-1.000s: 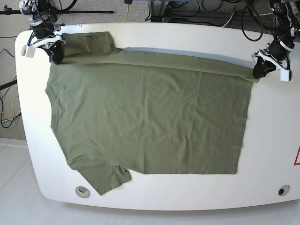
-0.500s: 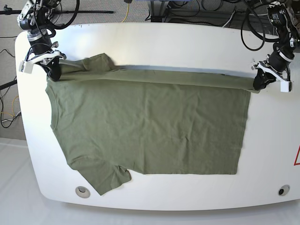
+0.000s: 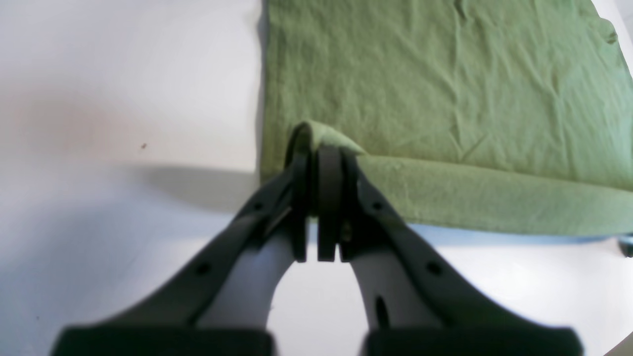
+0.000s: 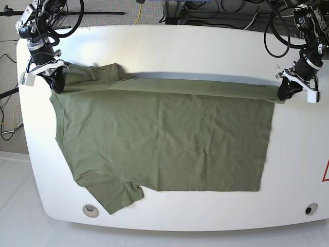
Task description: Fold the T-shirt properly
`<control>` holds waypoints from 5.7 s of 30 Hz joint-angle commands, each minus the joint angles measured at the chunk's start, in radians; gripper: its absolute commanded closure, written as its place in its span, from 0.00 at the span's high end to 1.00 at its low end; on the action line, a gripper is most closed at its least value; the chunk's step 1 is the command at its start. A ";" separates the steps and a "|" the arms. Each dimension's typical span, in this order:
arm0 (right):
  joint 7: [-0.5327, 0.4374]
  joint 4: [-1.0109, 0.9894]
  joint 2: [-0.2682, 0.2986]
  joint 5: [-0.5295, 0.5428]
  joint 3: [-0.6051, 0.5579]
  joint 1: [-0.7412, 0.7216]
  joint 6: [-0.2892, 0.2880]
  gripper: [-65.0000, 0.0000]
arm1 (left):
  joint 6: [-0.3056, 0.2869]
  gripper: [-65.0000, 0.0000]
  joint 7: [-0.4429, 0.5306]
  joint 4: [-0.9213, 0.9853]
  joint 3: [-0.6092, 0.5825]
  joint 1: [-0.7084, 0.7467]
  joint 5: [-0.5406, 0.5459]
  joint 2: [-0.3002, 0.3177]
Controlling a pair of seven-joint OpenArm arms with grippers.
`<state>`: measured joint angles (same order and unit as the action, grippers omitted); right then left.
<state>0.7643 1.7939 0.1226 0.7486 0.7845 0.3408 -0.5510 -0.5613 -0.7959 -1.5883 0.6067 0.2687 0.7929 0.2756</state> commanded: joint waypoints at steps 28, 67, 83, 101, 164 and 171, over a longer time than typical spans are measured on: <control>-0.031 -0.197 0.028 -0.032 -0.011 -0.192 -0.002 0.00 | -0.004 0.00 0.036 0.073 -0.013 -0.111 -0.047 0.026; -0.034 -0.377 0.069 -0.130 -0.045 -0.347 0.021 0.00 | 0.060 0.00 0.065 0.204 -0.070 -0.215 -0.106 0.037; -0.035 -0.349 0.050 -0.154 -0.049 -0.330 0.014 0.08 | 0.057 0.13 0.074 0.205 -0.080 -0.213 -0.123 0.040; -0.046 -0.316 0.096 -0.157 -0.087 -0.324 0.011 0.34 | 0.046 0.38 0.088 0.217 -0.092 -0.216 -0.125 0.045; 0.021 -0.213 0.108 -0.179 -0.030 -0.251 0.035 0.47 | 0.045 0.41 0.048 0.151 -0.106 -0.176 -0.162 0.061; 0.025 -0.215 0.105 -0.146 -0.005 -0.215 0.023 0.48 | 0.040 0.44 0.053 0.110 -0.109 -0.151 -0.149 0.058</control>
<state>0.8162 1.5570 0.2134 0.5785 0.7654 0.1085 -0.5220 -0.5129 -0.7647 -1.4376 0.4965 0.1192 0.6182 0.3191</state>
